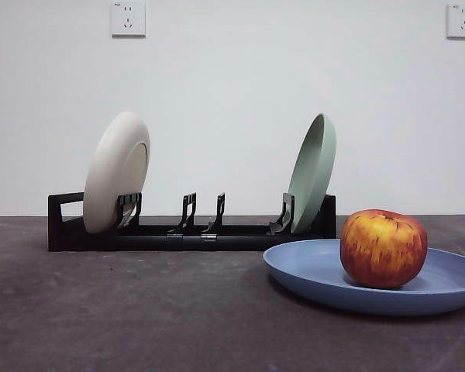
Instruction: Take the blue plate from the plate rack,put the plate on the table,take the apple from the table,put the apple in the plate
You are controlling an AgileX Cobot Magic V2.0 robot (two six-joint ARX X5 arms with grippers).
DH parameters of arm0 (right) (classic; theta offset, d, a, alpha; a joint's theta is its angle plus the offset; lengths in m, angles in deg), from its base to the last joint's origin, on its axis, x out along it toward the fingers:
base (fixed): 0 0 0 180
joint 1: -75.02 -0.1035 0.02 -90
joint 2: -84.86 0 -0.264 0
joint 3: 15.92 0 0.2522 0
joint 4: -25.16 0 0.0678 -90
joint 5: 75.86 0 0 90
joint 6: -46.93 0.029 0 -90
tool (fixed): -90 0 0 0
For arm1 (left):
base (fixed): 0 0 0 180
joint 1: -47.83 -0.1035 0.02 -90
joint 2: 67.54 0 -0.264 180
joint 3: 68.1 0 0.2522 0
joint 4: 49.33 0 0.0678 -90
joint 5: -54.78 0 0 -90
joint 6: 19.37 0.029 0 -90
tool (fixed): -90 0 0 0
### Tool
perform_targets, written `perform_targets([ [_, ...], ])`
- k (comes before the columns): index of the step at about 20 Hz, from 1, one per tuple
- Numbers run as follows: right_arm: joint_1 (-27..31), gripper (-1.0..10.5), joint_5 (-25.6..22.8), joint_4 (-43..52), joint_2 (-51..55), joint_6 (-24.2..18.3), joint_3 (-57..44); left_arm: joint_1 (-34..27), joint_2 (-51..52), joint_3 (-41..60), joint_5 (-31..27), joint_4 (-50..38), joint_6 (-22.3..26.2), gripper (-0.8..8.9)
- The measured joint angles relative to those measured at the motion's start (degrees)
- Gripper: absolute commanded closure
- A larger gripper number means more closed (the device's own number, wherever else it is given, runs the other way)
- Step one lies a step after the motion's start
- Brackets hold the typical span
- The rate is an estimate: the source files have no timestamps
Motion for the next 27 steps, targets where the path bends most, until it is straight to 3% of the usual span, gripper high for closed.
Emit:
perform_targets([
  [5, 0.0, 9.5, 0.0, -2.16, -0.76, 0.0, 0.0, -0.24, 0.0, 0.0, -0.15, -0.02, -0.02, 8.18],
  [8, 0.0, 9.5, 0.0, -2.16, -0.79, 0.0, 0.0, -5.25, 0.0, 0.0, -0.17, -0.02, -0.31, 8.18],
  [15, 0.0, 9.5, 0.0, -2.16, -0.79, 0.0, 0.0, -33.09, 0.15, 0.0, -0.2, -0.02, -0.33, 8.18],
  [24, 0.0, 9.5, 0.0, -2.19, -0.79, 0.0, 0.0, -67.19, 4.55, 0.0, -1.92, -0.07, 6.38, 8.18],
  [26, 0.0, 9.5, 0.0, -2.19, -0.79, 0.0, 0.0, -72.24, 5.53, 1.29, -2.69, -5.27, 9.55, 8.17],
  [27, 0.0, 9.5, -0.02, -2.19, -0.79, 0.0, 0.0, -73.88, 6.99, 3.91, -2.67, -12.48, 12.15, 8.17],
])
